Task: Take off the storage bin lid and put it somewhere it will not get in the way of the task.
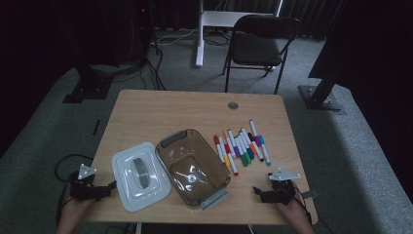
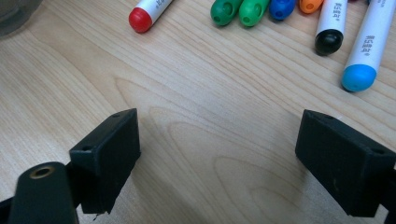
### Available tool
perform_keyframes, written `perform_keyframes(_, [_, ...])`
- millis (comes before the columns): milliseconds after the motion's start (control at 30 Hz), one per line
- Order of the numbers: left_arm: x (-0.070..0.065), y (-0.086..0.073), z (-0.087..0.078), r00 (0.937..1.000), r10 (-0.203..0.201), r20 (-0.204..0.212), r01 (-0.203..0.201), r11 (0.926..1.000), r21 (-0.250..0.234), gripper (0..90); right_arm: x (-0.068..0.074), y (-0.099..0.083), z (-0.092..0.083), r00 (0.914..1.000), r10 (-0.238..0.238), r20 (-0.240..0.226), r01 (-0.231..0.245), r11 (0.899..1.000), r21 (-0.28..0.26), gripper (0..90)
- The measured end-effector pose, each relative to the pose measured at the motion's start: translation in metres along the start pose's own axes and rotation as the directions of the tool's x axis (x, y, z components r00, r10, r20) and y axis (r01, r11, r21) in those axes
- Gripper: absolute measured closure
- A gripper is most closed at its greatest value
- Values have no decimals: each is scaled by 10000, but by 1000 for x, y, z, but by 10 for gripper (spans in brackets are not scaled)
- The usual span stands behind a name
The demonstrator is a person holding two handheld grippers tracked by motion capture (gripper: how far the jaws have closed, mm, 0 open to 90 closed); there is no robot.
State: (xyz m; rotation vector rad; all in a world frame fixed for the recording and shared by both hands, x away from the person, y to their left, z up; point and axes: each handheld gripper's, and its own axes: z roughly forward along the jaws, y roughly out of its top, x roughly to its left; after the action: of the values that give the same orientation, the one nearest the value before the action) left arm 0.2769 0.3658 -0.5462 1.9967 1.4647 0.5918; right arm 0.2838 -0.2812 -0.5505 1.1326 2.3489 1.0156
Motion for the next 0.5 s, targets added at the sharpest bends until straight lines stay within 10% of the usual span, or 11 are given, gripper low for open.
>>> perform_keyframes(500, [0,2,2,9994,-233,-244,233,9997,-12,5,1,0,-1,9997,-133,-183,134,9999,10,132])
